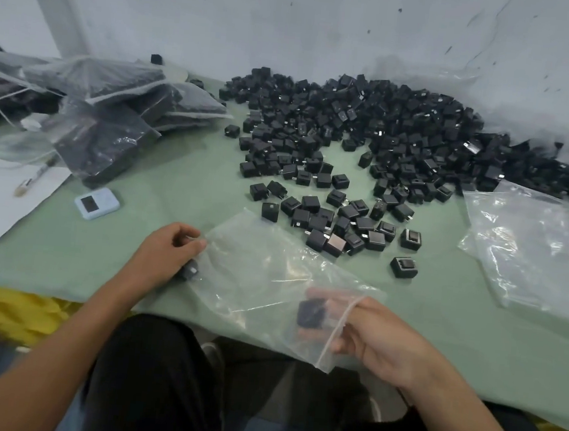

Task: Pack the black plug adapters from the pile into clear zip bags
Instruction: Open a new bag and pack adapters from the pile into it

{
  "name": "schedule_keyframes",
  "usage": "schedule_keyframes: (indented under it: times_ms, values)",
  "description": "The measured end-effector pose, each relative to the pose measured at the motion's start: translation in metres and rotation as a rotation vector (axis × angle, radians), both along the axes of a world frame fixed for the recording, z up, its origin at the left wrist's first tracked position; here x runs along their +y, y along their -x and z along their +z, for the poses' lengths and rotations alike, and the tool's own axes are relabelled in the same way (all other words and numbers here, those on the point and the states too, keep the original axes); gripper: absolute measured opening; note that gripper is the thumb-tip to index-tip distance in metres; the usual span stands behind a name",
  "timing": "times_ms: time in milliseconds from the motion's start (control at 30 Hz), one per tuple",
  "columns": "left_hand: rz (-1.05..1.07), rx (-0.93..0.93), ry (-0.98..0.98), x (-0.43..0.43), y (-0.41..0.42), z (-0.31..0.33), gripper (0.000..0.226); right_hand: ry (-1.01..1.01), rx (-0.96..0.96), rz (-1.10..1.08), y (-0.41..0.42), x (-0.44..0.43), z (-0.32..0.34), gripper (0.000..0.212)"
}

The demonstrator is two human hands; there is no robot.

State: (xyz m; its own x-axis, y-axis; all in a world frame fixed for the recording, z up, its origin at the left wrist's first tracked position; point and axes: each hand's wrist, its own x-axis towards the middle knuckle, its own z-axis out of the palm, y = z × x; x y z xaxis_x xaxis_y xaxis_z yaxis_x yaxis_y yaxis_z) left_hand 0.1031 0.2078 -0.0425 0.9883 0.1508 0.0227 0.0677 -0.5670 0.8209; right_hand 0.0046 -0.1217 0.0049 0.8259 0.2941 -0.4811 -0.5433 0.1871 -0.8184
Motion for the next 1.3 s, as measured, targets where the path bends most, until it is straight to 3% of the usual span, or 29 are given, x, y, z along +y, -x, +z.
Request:
schedule_keyframes:
  times_ms: [200,400,533,567,700,767,900,1067,1233,1300]
  values:
    - [-0.007,0.002,0.027,0.002,-0.001,-0.003,0.016,-0.177,0.093,0.126,-0.021,0.026,-0.003,0.034]
    - [-0.003,0.011,0.026,0.005,-0.004,-0.007,0.015,0.027,-0.01,0.206,-0.046,0.087,-0.001,0.032]
    - [-0.003,0.004,0.027,0.005,-0.005,-0.009,0.014,-0.037,-0.08,0.207,-0.063,0.096,-0.007,0.02]
    - [-0.003,0.001,0.022,0.005,-0.005,-0.009,0.014,-0.021,-0.109,0.189,-0.068,0.098,-0.01,0.019]
    - [-0.007,0.013,0.041,0.004,-0.005,-0.007,0.016,0.403,-0.444,0.227,-0.071,0.118,-0.013,0.022]
    - [-0.007,0.011,0.024,0.003,-0.005,-0.006,0.017,0.512,-0.562,0.237,-0.072,0.135,-0.014,0.025]
    - [0.001,0.02,0.009,0.002,-0.004,-0.004,0.02,0.426,-0.522,0.166,-0.076,0.153,-0.018,0.034]
    - [-0.02,0.012,-0.079,0.002,-0.001,0.001,0.018,0.544,-0.618,0.271,-0.083,0.156,-0.028,0.036]
    - [-0.06,0.001,-0.144,0.002,0.001,0.005,0.023,0.507,-0.643,0.131,-0.074,0.155,-0.041,0.023]
    - [-0.07,-0.018,-0.182,0.002,0.002,0.005,0.024,0.612,-0.682,0.176,-0.077,0.157,-0.041,0.024]
